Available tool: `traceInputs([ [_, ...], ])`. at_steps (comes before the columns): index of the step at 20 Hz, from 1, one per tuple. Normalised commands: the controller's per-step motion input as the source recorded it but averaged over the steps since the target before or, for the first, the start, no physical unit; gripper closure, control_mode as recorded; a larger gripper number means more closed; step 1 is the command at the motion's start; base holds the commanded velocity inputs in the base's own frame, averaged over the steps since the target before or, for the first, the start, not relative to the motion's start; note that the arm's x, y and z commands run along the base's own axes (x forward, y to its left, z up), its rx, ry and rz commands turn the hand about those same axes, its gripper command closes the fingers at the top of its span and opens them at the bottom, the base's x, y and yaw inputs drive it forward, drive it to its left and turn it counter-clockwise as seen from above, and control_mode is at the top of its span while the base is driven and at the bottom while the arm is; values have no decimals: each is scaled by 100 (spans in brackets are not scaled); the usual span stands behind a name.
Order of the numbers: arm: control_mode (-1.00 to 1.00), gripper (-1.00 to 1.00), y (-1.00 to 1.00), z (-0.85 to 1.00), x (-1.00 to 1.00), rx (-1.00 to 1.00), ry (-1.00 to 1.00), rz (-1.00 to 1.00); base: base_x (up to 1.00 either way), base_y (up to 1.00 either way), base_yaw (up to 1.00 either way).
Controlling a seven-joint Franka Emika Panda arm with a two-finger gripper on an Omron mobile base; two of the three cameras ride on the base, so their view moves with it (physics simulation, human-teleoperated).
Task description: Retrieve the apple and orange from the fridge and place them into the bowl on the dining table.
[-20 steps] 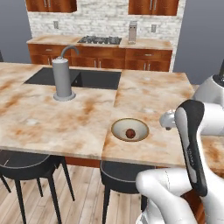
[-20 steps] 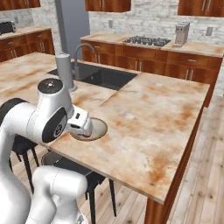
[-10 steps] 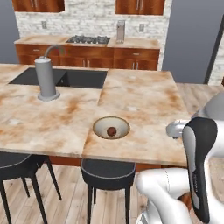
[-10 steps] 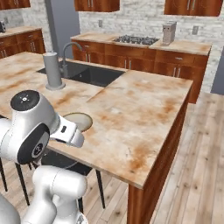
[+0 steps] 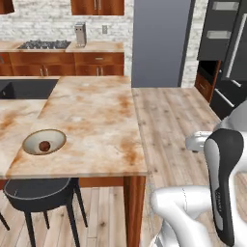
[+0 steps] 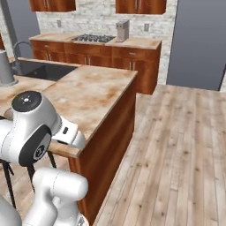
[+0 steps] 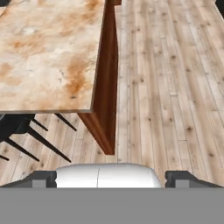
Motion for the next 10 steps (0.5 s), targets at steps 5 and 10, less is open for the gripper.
traceInputs([
  [5, 100, -100, 0, 0, 0, 0, 0, 0, 31, -100, -24],
  [10, 100, -100, 0, 0, 0, 0, 0, 0, 82, -86, -17],
])
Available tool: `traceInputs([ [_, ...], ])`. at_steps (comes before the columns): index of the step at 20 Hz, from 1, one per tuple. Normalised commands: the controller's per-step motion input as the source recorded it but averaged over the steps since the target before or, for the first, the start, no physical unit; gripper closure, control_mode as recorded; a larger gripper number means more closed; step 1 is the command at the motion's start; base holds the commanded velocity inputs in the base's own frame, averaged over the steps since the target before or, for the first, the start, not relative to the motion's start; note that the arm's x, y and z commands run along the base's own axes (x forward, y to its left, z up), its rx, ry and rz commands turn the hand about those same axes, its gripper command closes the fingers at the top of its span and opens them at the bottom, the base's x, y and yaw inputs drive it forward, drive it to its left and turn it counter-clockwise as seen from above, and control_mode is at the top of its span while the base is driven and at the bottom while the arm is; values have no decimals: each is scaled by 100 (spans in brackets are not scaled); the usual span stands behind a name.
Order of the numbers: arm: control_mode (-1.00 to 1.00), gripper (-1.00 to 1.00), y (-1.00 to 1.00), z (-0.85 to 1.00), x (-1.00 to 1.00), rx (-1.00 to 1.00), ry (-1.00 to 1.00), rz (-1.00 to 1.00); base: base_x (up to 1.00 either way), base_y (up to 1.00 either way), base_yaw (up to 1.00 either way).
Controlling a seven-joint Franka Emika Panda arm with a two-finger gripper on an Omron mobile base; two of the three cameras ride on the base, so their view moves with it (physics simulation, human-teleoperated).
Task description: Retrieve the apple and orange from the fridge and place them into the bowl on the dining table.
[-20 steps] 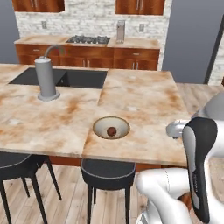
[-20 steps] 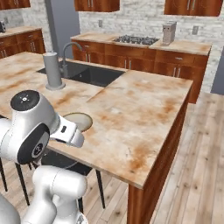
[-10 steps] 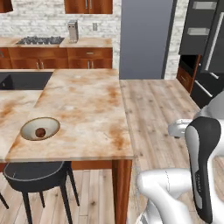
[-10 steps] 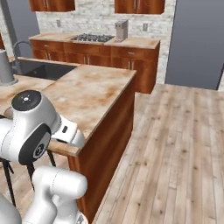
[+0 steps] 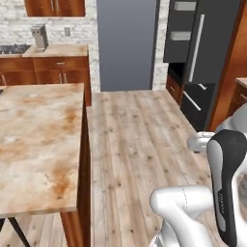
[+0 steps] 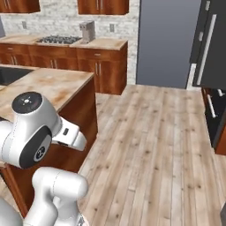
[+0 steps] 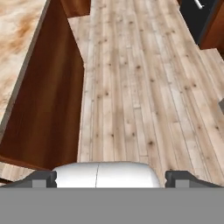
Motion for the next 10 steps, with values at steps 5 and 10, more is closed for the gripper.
traceInputs([
  [5, 100, -100, 0, 0, 0, 0, 0, 0, 100, -15, -8],
  [10, 100, -100, 0, 0, 0, 0, 0, 0, 100, -8, -8],
])
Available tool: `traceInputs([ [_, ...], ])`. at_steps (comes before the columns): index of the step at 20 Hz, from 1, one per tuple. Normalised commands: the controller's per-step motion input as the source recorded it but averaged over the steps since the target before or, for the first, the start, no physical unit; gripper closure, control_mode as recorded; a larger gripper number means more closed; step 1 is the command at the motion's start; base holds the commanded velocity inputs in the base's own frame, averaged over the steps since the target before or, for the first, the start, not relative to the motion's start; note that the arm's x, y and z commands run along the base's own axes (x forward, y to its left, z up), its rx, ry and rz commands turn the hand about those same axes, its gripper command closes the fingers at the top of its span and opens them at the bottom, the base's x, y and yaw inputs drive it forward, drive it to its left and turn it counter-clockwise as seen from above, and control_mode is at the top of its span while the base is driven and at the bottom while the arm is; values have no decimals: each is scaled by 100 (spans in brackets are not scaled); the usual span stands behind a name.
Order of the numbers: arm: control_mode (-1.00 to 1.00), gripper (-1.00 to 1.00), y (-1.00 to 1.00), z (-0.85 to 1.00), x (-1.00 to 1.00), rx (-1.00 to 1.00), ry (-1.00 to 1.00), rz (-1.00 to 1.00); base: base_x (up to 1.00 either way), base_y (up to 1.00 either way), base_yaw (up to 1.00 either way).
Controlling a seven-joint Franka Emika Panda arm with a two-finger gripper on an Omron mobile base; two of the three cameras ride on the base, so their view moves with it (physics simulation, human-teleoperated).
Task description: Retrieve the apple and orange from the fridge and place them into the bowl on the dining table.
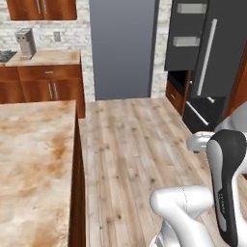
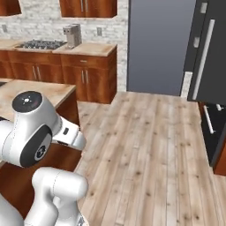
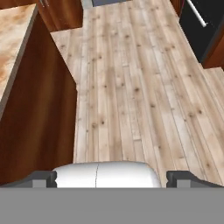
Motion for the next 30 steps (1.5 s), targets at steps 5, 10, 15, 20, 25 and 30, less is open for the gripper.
traceInputs([
  [5, 100, -100, 0, 0, 0, 0, 0, 0, 100, -45, -10],
  [10, 100, -100, 0, 0, 0, 0, 0, 0, 100, -43, -26],
  [15, 100, -100, 0, 0, 0, 0, 0, 0, 100, -6, -30],
  [20, 100, -100, 0, 0, 0, 0, 0, 0, 100, 0, -33],
  [25, 100, -100, 0, 0, 0, 0, 0, 0, 100, 16, -34],
  [30, 100, -100, 0, 0, 0, 0, 0, 0, 95, 26, -37],
])
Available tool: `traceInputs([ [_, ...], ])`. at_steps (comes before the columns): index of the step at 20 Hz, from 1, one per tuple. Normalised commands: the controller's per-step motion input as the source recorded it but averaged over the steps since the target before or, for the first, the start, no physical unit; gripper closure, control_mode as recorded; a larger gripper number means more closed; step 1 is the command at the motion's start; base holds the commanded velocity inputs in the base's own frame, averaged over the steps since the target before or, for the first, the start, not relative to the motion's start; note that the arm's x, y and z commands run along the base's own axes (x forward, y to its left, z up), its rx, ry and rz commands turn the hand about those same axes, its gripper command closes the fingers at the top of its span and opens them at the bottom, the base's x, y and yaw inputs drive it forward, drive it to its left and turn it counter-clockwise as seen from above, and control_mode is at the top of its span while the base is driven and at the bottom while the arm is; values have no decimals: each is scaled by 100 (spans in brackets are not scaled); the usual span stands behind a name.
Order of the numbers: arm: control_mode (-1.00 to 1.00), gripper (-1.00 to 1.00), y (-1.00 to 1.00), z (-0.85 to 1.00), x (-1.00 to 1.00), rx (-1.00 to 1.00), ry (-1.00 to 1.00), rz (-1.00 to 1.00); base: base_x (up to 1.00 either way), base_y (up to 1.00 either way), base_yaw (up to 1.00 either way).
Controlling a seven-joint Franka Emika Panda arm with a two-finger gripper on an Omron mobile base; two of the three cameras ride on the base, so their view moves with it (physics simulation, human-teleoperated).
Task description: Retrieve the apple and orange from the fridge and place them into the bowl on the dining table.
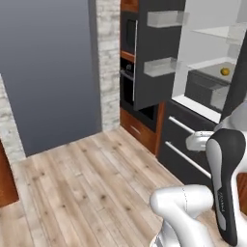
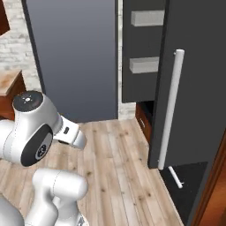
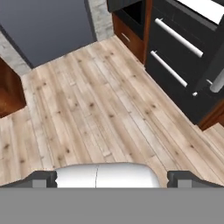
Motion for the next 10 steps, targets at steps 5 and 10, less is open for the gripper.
traceInputs([
  [5, 100, -100, 0, 0, 0, 0, 0, 0, 75, 8, -43],
  [10, 100, -100, 0, 0, 0, 0, 0, 0, 55, 1, -44],
])
